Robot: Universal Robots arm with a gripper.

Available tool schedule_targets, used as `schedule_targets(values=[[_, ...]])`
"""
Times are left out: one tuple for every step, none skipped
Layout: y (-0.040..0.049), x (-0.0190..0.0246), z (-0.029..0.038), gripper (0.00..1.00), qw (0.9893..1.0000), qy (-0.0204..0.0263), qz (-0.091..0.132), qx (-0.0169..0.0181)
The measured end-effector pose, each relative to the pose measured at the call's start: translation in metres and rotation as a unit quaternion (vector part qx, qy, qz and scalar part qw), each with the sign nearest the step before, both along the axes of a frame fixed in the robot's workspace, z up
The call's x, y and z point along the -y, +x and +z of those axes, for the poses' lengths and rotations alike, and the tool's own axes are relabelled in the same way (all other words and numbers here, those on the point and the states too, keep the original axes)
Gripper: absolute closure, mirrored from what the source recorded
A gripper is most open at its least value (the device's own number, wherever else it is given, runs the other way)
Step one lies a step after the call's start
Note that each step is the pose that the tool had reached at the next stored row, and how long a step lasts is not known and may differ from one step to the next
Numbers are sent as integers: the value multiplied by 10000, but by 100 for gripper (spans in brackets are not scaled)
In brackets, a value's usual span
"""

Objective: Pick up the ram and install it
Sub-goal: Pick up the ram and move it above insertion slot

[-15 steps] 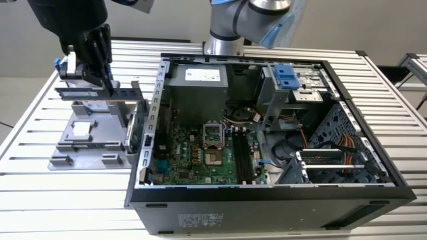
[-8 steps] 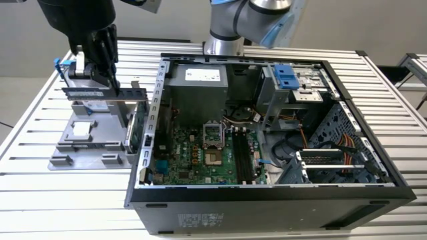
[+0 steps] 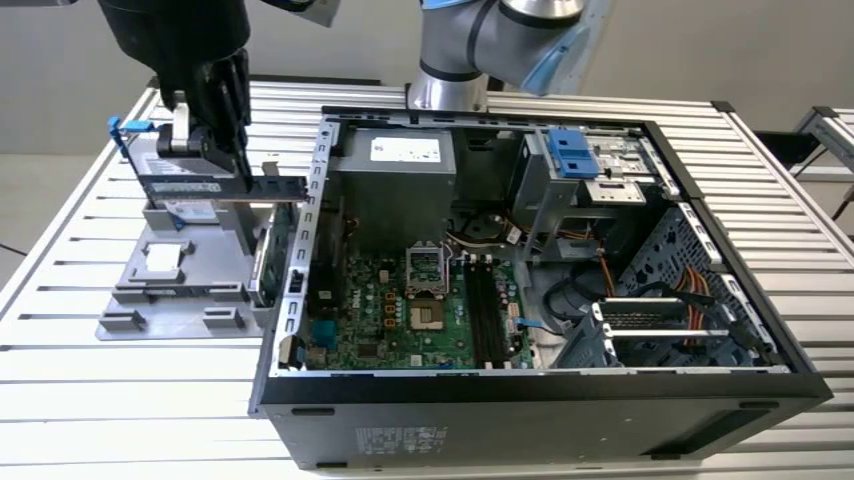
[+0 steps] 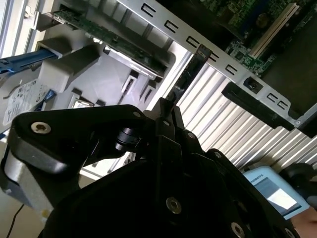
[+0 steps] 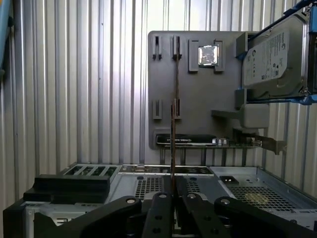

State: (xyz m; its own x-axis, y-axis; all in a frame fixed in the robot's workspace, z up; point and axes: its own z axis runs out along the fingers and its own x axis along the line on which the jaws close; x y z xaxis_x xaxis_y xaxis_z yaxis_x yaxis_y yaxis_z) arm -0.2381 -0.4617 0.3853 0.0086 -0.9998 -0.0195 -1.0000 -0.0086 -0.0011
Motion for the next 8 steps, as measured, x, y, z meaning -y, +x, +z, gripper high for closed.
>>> schedule_targets(values=[[17, -1, 0, 100, 10000, 0, 0, 0], [36, -1, 0, 100, 10000, 0, 0, 0], [53, -2, 0, 100, 10000, 0, 0, 0], [70, -2, 0, 100, 10000, 0, 0, 0], [89, -3, 0, 100, 10000, 0, 0, 0], [110, -3, 0, 100, 10000, 0, 1, 0], [129, -4, 0, 100, 10000, 0, 1, 0], [150, -5, 0, 100, 10000, 0, 1, 0]])
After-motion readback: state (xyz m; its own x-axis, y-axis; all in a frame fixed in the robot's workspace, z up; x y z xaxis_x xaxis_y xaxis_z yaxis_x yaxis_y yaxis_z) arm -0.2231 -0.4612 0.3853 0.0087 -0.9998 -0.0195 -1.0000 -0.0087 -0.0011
